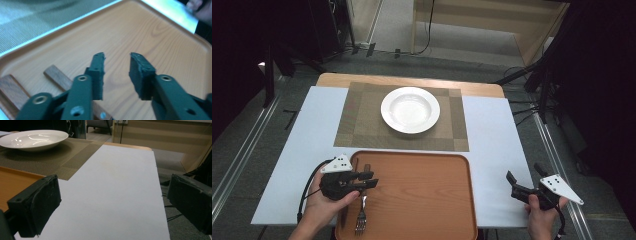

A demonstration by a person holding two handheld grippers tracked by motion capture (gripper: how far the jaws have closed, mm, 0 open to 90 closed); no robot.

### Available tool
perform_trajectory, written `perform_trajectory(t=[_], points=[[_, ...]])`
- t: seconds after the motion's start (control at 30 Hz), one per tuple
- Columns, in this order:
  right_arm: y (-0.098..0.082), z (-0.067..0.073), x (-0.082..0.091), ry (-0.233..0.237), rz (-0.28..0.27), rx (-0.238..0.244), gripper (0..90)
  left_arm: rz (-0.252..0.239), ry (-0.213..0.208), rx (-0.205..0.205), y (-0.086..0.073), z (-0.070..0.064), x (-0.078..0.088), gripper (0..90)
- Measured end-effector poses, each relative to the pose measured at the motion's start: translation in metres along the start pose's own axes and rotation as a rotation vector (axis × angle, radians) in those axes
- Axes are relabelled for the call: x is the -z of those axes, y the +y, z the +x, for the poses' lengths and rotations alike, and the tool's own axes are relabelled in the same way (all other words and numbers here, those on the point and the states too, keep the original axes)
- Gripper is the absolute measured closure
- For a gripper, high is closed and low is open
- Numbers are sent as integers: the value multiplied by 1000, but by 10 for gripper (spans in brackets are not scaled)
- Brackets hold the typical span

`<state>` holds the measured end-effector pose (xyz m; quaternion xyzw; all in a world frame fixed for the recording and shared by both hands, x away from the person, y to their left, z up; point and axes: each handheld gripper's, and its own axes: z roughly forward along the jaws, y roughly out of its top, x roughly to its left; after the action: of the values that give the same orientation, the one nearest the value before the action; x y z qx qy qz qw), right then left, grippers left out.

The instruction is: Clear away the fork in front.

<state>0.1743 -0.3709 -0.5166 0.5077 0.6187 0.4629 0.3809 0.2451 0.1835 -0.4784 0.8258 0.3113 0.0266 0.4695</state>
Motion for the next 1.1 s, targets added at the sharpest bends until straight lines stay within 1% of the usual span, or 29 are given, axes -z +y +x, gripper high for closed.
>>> perform_trajectory(t=[0.07, 0.13, 0.2, 0.23, 0.27, 0.3, 0.33, 0.37, 0.43, 0.47, 0.5, 0.57, 0.6, 0.67, 0.7, 0.77, 0.8, 0.83, 0.87, 0.9, 1.03, 1.1], points=[[0, 0, 0, 1, 0, -2, 0, -30, -2, 11, 4, 1, 2, 491], [0, 0, 0, 3, -3, 0, 0, -52, 5, 19, 7, 2, 4, 403], [0, 0, 1, 6, -4, 2, 0, -67, 7, 32, 11, 4, 5, 342], [0, 0, 1, 6, -5, 1, 0, -72, 1, 38, 12, 5, 5, 288], [1, 0, 1, 6, -5, 1, 0, -76, -27, 50, 13, 7, 5, 264], [1, -1, 1, 5, -5, 0, 0, -86, -43, 60, 14, 9, 5, 245], [1, -1, 1, 4, -6, -3, 0, -100, -37, 66, 15, 9, 5, 203], [1, -1, 1, 4, -8, -4, 0, -101, -33, 60, 15, 10, 5, 176], [1, -2, 2, 4, -9, -4, 0, -111, -33, 67, 17, 11, 4, 77], [1, -3, 2, 4, -10, -4, 0, -116, -42, 65, 18, 13, 4, 48], [1, -3, 2, 5, -11, -6, 0, -123, -48, 67, 19, 14, 4, 0], [1, -3, 1, 6, -9, -3, 0, -128, -46, 71, 21, 15, 2, 0], [1, -3, 1, 7, -9, -4, 0, -130, -30, 68, 22, 15, 2, 0], [1, -2, 1, 7, -9, -2, 0, -132, -37, 69, 25, 16, 0, 0], [1, -2, 1, 7, -9, -1, 0, -131, -26, 69, 27, 17, -1, 0], [1, -2, 0, 8, -8, 1, 0, -126, -30, 69, 30, 19, -3, 0], [1, -2, 0, 8, -7, 0, 0, -125, -9, 69, 32, 20, -5, 0], [1, -1, 0, 7, -4, 3, 0, -119, -22, 65, 34, 21, -6, 0], [1, -1, 0, 7, -5, 3, 0, -119, -23, 65, 36, 23, -8, 0], [1, -1, 0, 8, -5, 4, 0, -115, -8, 58, 37, 24, -9, 0], [1, -1, -1, 9, -6, 3, 0, -97, 2, 40, 44, 28, -16, 0], [1, -1, -1, 6, -2, 3, 0, -89, 15, 35, 47, 30, -19, 0]])
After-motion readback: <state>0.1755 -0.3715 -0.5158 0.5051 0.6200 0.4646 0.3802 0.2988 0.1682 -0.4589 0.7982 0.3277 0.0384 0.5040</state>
